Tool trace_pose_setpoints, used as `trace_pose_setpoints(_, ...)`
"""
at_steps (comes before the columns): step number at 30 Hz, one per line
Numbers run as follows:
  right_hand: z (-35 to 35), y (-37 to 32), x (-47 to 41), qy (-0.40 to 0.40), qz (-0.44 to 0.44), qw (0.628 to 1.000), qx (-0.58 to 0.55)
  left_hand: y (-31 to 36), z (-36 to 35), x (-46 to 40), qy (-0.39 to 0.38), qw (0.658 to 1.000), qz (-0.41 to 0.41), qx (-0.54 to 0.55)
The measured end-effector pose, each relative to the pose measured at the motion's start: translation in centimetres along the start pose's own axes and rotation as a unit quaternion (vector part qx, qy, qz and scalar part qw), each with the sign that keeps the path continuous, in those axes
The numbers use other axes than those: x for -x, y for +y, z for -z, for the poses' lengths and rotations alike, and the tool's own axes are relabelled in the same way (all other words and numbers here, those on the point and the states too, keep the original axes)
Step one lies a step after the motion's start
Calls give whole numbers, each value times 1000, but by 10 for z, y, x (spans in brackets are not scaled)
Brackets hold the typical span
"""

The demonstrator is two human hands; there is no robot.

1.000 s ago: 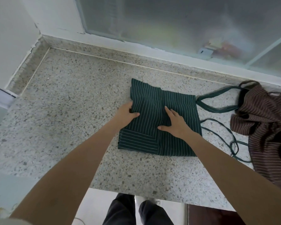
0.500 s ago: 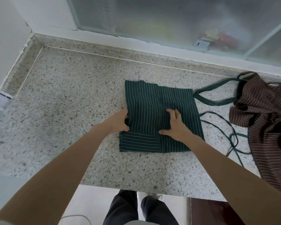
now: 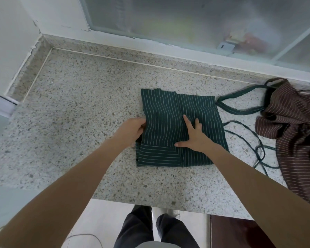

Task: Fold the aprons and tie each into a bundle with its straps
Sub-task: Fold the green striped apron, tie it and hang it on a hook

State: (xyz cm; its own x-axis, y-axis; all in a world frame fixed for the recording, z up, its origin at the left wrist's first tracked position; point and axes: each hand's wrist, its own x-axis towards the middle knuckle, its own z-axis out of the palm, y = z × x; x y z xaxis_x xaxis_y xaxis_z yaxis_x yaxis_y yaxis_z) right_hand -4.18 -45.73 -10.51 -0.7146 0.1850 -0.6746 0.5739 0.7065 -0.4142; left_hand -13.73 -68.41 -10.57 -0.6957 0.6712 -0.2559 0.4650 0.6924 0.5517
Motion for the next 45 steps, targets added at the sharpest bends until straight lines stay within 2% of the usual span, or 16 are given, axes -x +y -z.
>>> trace_pose_setpoints(3,1,-4,2,-6,-16,1000,0,-2,-7,2,-56,995,36,68)
trace_pose_setpoints(5,-1,-12,4,15,-24,999,14,5,-7,4,-54,975,86,200)
trace_pose_setpoints(8,-5,-34,7,123,75,987,75,17,-3,1,-29,935,109,337)
trace_pose_setpoints(10,-7,-51,8,165,155,973,51,24,1,-1,-27,907,96,410)
trace_pose_setpoints(12,-7,-68,7,163,163,973,-12,29,3,-3,-18,908,63,414)
trace_pose_setpoints(14,-8,-80,2,140,122,980,-68,32,3,-5,-23,933,35,358)
trace_pose_setpoints(18,-10,-87,-7,108,43,990,-80,40,0,-8,-9,943,70,324)
trace_pose_setpoints(22,-7,-81,-8,111,10,983,-147,40,3,-9,-41,862,232,449)
trace_pose_setpoints(25,-4,-80,-7,117,-11,975,-189,33,1,-11,-88,792,289,530)
trace_pose_setpoints(28,-2,-83,-4,113,-15,976,-188,33,-4,-21,-29,728,354,586)
trace_pose_setpoints(30,-2,-85,-5,119,-12,973,-198,35,-4,-28,5,724,363,587)
trace_pose_setpoints(34,-4,-85,-10,185,42,969,-160,44,-1,-39,56,713,312,625)
trace_pose_setpoints(36,0,-88,-11,217,75,961,-154,45,3,-42,119,731,251,623)
trace_pose_setpoints(39,10,-95,-8,255,102,947,-166,46,5,-44,158,847,140,488)
trace_pose_setpoints(41,19,-97,-9,294,114,938,-141,51,6,-44,165,902,73,393)
trace_pose_setpoints(45,37,-95,-9,348,83,931,-74,65,11,-45,165,930,13,329)
